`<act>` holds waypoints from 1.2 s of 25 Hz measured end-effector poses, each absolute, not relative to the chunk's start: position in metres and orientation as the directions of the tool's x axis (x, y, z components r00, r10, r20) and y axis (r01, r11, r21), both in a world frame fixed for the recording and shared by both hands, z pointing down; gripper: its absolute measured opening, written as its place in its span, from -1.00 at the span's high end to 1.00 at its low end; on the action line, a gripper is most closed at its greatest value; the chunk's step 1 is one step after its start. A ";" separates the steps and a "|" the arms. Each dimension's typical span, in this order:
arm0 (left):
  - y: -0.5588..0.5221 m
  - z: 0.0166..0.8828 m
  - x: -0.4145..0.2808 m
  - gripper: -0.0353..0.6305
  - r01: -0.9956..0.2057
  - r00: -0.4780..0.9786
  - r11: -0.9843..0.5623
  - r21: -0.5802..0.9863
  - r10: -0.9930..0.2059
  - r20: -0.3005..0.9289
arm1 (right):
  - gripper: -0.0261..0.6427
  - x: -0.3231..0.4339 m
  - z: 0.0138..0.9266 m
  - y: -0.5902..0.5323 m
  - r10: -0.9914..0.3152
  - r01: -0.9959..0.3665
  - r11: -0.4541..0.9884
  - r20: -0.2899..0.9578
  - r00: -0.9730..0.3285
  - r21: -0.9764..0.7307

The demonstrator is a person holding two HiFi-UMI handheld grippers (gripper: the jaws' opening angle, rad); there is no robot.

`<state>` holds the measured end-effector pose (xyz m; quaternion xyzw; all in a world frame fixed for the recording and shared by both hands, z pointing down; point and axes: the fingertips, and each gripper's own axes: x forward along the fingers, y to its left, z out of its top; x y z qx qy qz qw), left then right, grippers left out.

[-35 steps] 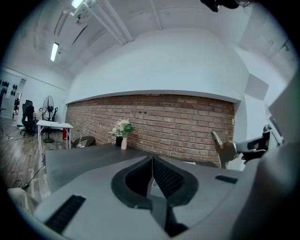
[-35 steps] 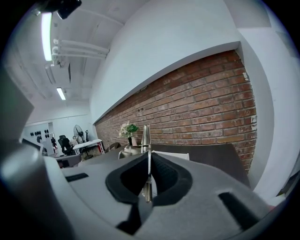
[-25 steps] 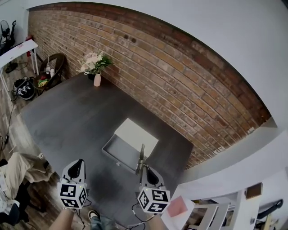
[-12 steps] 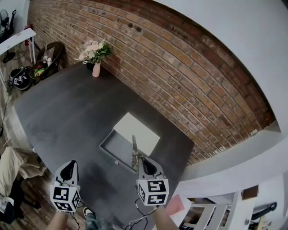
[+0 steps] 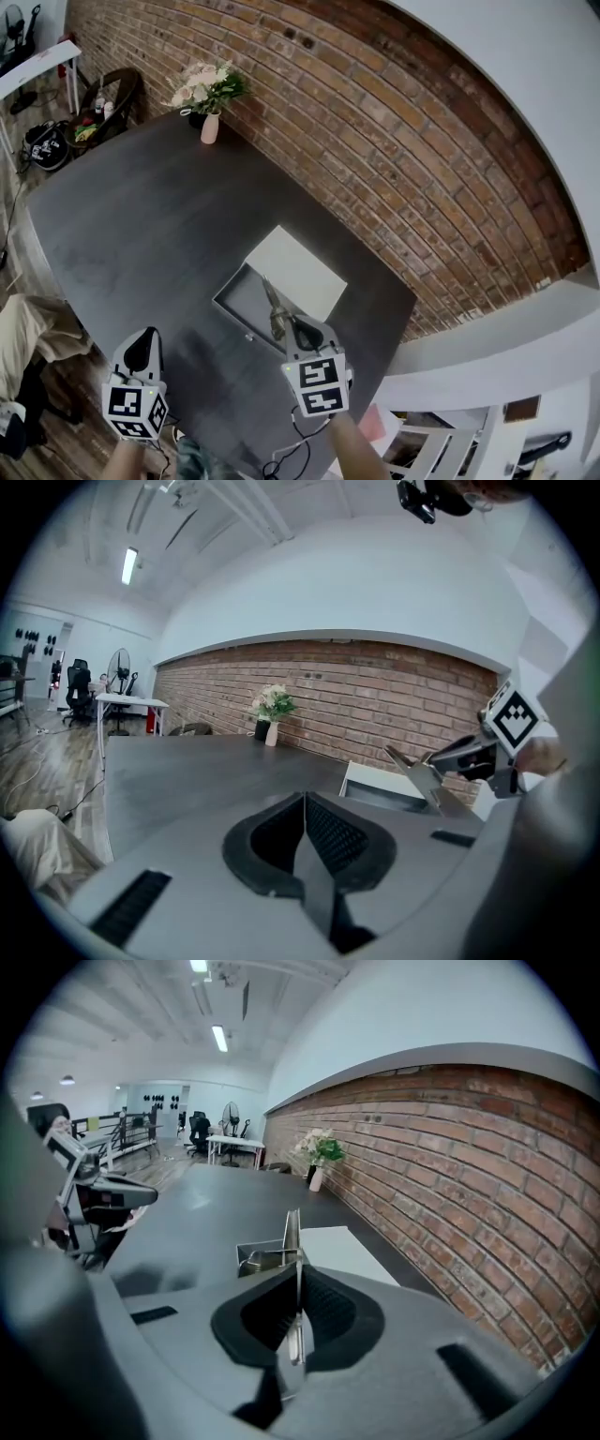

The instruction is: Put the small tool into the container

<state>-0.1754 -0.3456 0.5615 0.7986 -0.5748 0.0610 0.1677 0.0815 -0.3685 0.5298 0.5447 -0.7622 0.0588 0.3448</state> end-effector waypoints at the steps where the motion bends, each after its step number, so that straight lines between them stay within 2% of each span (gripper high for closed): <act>1: -0.346 0.562 -0.176 0.87 -0.939 0.329 -0.280 0.199 -0.898 0.292 | 0.90 0.080 0.534 -0.371 -0.782 -0.861 0.414 0.599 -0.171 0.294; 7: -0.349 0.566 -0.179 0.87 -0.945 0.311 -0.261 0.196 -0.903 0.296 | 0.90 0.073 0.559 -0.385 -0.729 -0.822 0.486 0.657 -0.193 0.298; 13: -0.352 0.576 -0.183 0.87 -0.952 0.291 -0.241 0.189 -0.904 0.313 | 0.90 0.079 0.583 -0.397 -0.681 -0.778 0.523 0.719 -0.137 0.348; 19: -0.358 0.581 -0.188 0.87 -0.956 0.275 -0.225 0.187 -0.908 0.316 | 0.90 0.082 0.604 -0.408 -0.665 -0.725 0.546 0.744 -0.068 0.421; 30: -0.369 0.586 -0.188 0.87 -0.958 0.275 -0.227 0.176 -0.905 0.326 | 0.90 0.084 0.623 -0.424 -0.633 -0.696 0.574 0.773 -0.042 0.433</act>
